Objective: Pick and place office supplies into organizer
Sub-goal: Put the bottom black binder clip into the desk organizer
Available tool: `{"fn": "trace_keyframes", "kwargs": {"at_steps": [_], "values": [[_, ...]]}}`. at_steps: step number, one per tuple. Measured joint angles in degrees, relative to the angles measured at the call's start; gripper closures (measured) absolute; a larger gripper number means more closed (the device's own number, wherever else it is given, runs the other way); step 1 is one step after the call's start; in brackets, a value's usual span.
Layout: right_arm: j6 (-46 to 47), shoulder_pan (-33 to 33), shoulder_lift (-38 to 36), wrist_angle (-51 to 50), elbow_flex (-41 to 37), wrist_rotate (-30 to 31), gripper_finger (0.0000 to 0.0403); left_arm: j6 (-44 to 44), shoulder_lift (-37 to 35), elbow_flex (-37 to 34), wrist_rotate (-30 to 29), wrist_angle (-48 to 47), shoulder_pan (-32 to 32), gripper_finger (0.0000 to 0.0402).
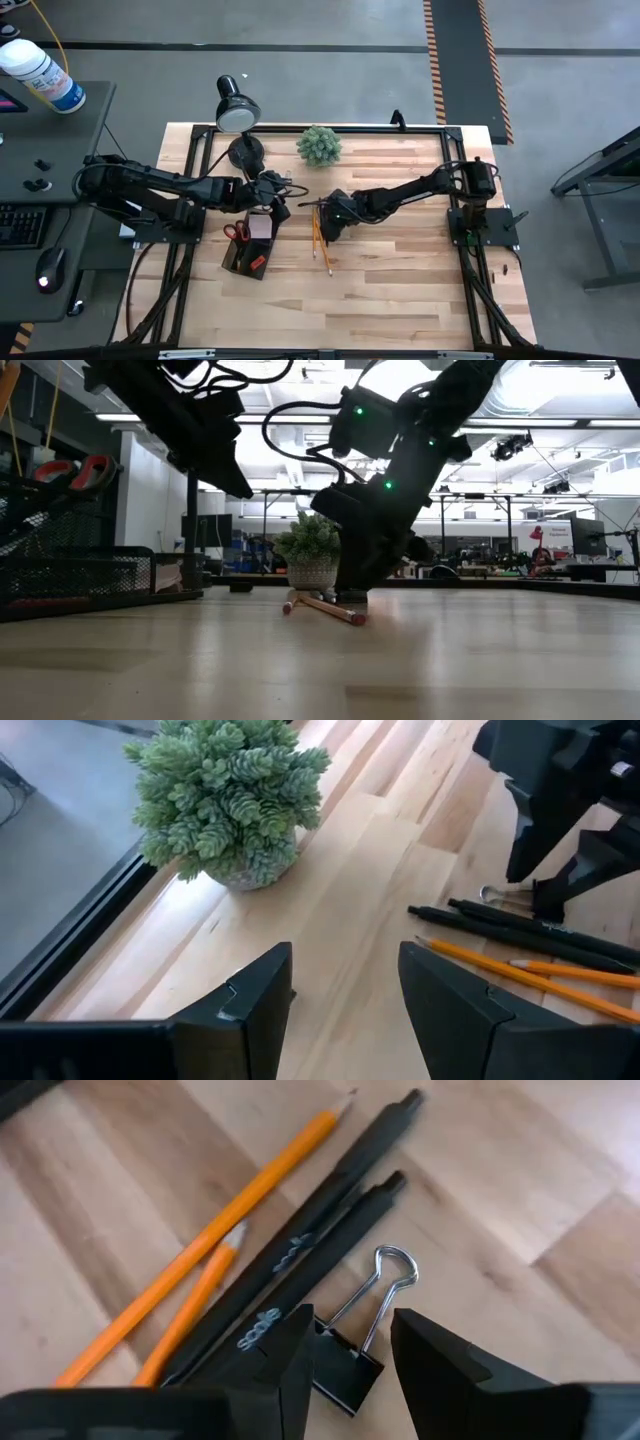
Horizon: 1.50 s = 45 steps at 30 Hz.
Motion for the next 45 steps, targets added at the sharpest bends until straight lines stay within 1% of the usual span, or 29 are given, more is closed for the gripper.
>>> {"fn": "trace_keyframes", "kwargs": {"at_steps": [7,15,18,24,28,33,40,45], "values": [[1.53,-0.09,0.01,-2.95,0.1,1.29,0.0277,-0.04,0.0,0.0,-0.11,0.01,-0.02,0.0229],[2.03,-0.11,-0.25,-1.12,-0.01,0.59,0.0277,-0.04,0.0,0.0,-0.51,0.02,-0.01,0.0229],[0.76,-0.1,-0.23,-2.8,1.56,0.96,0.0277,-0.06,0.0,0.0,-0.51,0.02,-0.01,0.0229],[-1.43,0.0,-0.23,-7.78,5.78,5.11,0.0277,-0.06,0.0,0.0,-0.51,0.02,-0.02,0.0229],[0.24,-0.02,-0.3,-12.13,6.62,6.82,0.0277,-0.06,0.0,0.0,-0.51,0.03,-0.01,0.0229],[3.21,-0.02,0.47,-11.38,5.57,6.6,0.0277,-0.06,0.0,0.0,-0.51,0.02,0.0,0.0229],[3.87,-0.02,1.97,-10.12,5.51,6.21,0.0277,-0.06,0.0,0.0,-0.51,0.11,-0.02,0.0229],[5.05,-0.02,4.08,-9.9,5.79,4.81,0.0277,-0.06,0.0,0.0,-0.51,0.1,0.0,0.0229]]}}
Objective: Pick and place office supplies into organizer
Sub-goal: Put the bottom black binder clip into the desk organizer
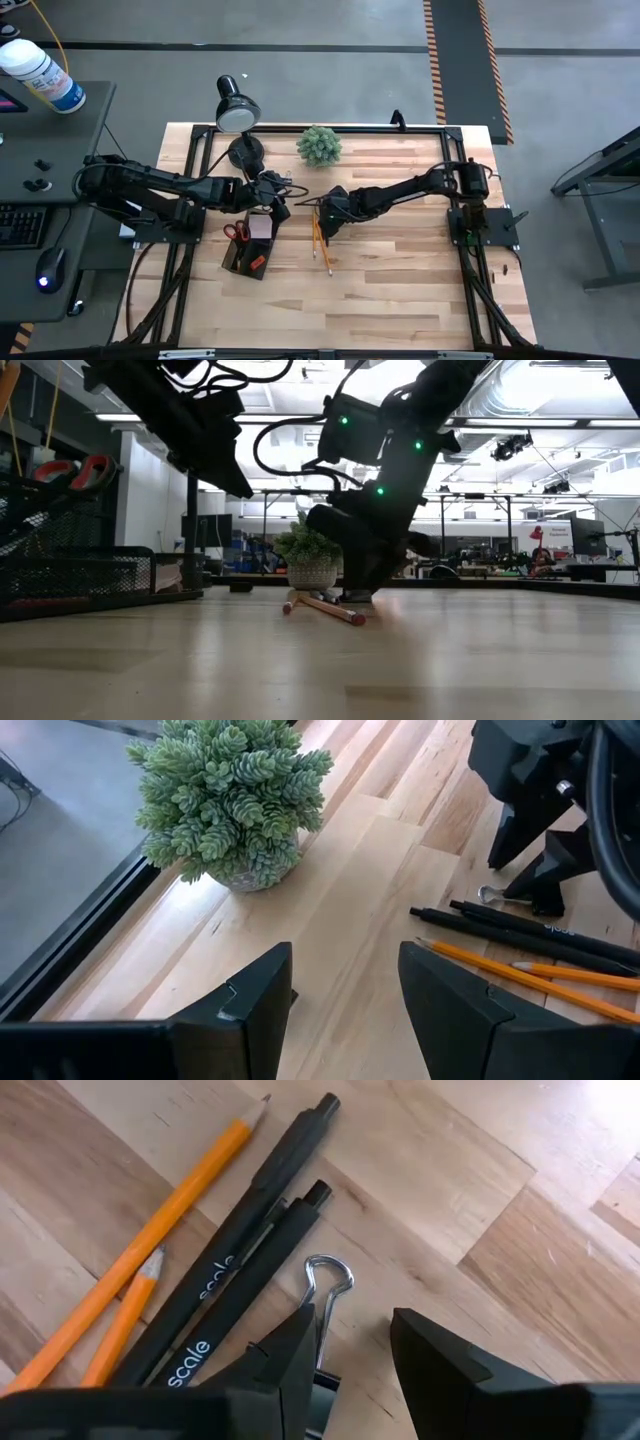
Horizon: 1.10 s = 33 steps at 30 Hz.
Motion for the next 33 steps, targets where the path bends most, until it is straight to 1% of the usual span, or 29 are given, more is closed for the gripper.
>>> {"fn": "trace_keyframes", "kwargs": {"at_steps": [3,5,7,10,12,14,16,19,26,30,33], "values": [[-0.38,0.06,1.23,-0.3,0.04,-0.41,0.0278,0.0,0.0,0.0,-0.03,0.01,-0.02,0.0229],[-1.69,0.21,1.35,-1.07,0.04,-0.54,0.0287,0.0,0.0,0.0,-0.22,-0.01,0.0,0.0229],[-2.76,0.34,1.41,-1.57,0.04,-0.41,0.031,0.0,0.0,0.0,-0.36,0.01,0.0,0.0229],[-4.65,0.36,1.47,-1.72,0.04,-0.81,0.037,0.0,0.0,0.0,-0.42,0.0,-0.02,0.0229],[-6.47,0.46,1.5,-1.71,0.04,-1.0,0.0394,0.0,0.0,0.0,-0.42,-0.01,0.0,0.0229],[-7.0,0.44,1.53,-1.9,0.04,-1.09,0.0391,0.0,0.0,0.0,-0.42,-0.01,-0.01,0.0229],[-8.07,0.58,1.53,-2.07,0.04,-0.99,0.0398,0.0,0.0,0.0,-0.44,-0.01,-0.01,0.0229],[-9.35,1.21,0.91,-2.29,-0.01,0.51,0.04,0.0,0.0,0.0,-0.44,-0.24,-0.01,0.0229],[-10.45,2.48,-4.24,-7.67,-0.77,1.13,0.0402,-0.18,-0.07,0.0,-1.45,-1.17,0.0,0.0229],[-10.62,3.65,-7.27,-6.8,-0.44,2.46,0.0402,-0.18,-0.89,0.02,-1.58,-1.13,0.0,0.0229],[-11.89,4.72,-8.08,-4.84,-0.55,1.76,0.0402,-0.15,-1.83,0.02,-1.74,-1.28,0.0,0.0229]]}}
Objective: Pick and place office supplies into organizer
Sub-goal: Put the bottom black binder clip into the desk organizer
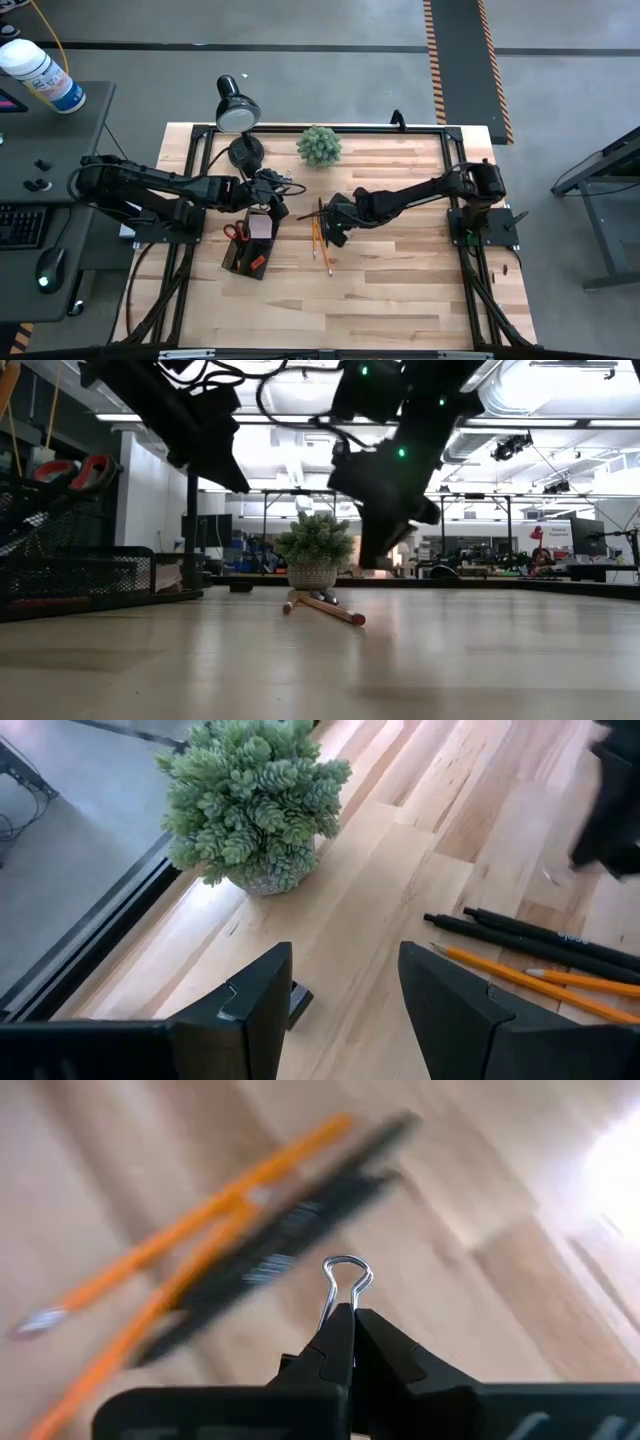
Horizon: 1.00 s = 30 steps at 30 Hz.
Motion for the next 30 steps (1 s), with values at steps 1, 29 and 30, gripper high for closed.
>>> {"fn": "trace_keyframes", "kwargs": {"at_steps": [1,29,30], "values": [[-0.8,0.42,-0.44,1.35,-0.01,-0.67,0.0402,0.02,-0.29,0.0,-0.16,-0.19,-0.02,0.0229],[-67.25,4.27,9.18,58.84,0.24,-18.62,0.0403,-3.36,-14.76,0.0,6.76,-6.93,-0.04,0.0229],[-69.23,4.44,9.71,60.41,0.25,-19.63,0.0403,-3.48,-14.76,0.0,6.76,-6.9,-0.04,0.0229]]}}
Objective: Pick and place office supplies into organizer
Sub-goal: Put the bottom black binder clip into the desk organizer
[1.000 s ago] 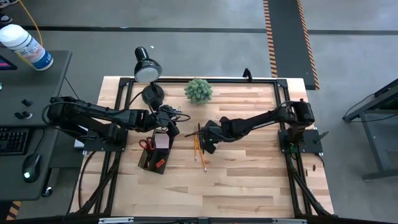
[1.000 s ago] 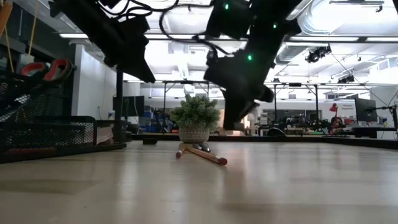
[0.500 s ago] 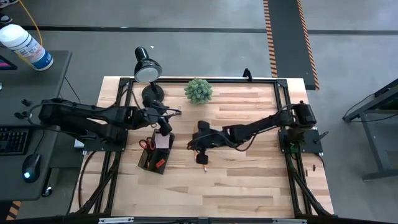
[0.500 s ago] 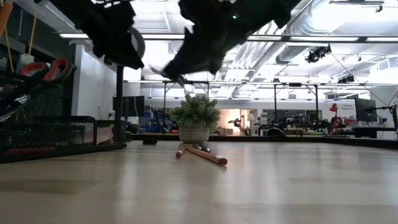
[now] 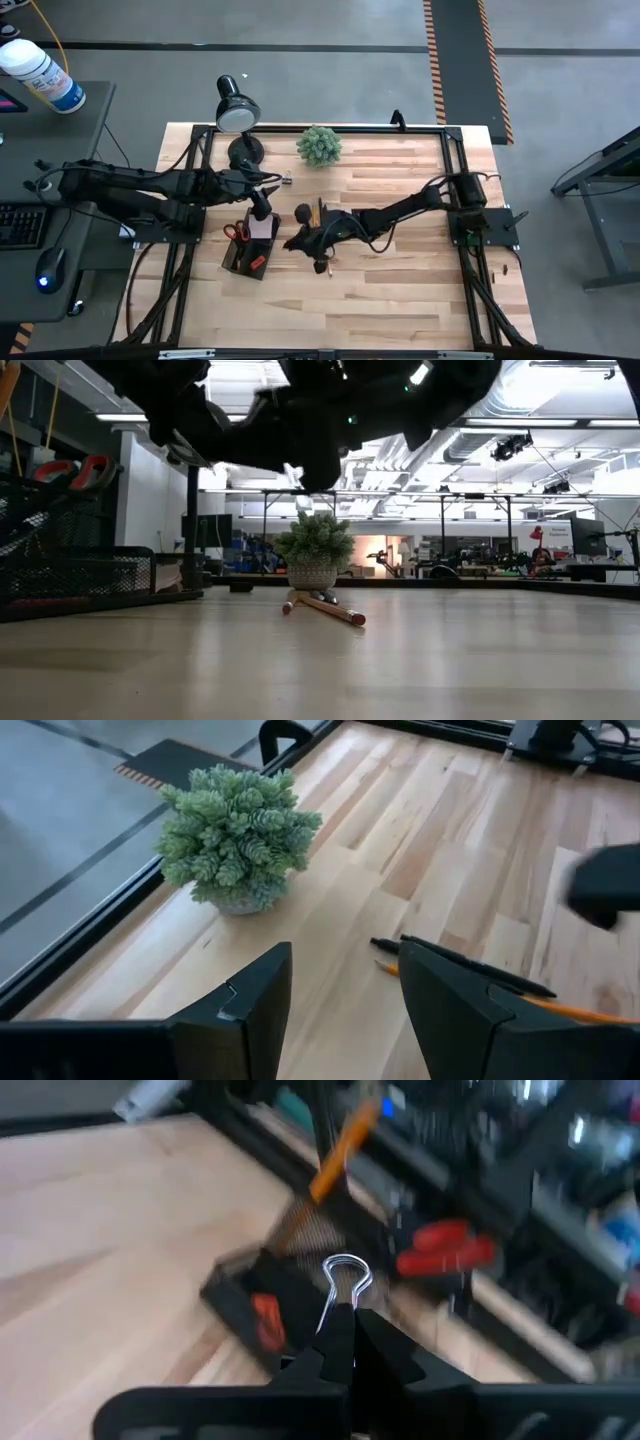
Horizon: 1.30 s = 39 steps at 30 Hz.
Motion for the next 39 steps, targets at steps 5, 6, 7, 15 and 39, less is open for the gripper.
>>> {"fn": "trace_keyframes", "kwargs": {"at_steps": [5,6,7,15,39], "values": [[-8.37,1.08,3.17,4.04,1.54,-1.58,0.0403,-0.43,0.01,0.0,0.0,0.32,0.0,0.0229],[-9.3,1.2,3.82,3.63,2.58,-1.59,0.0403,-0.44,0.02,0.0,0.0,0.43,0.0,0.0229],[-10.17,1.29,4.42,2.91,3.85,-1.73,0.0403,-0.45,0.02,0.0,0.0,0.69,0.0,0.0229],[-13.06,0.48,9.8,-6.5,15.45,-8.32,0.0403,-1.04,0.04,0.0,1.22,1.05,0.02,0.0229],[-36.38,1.71,25.0,-19.18,36.41,-0.05,0.0403,0.49,0.04,0.0,5.77,-0.88,0.02,0.0229]]}}
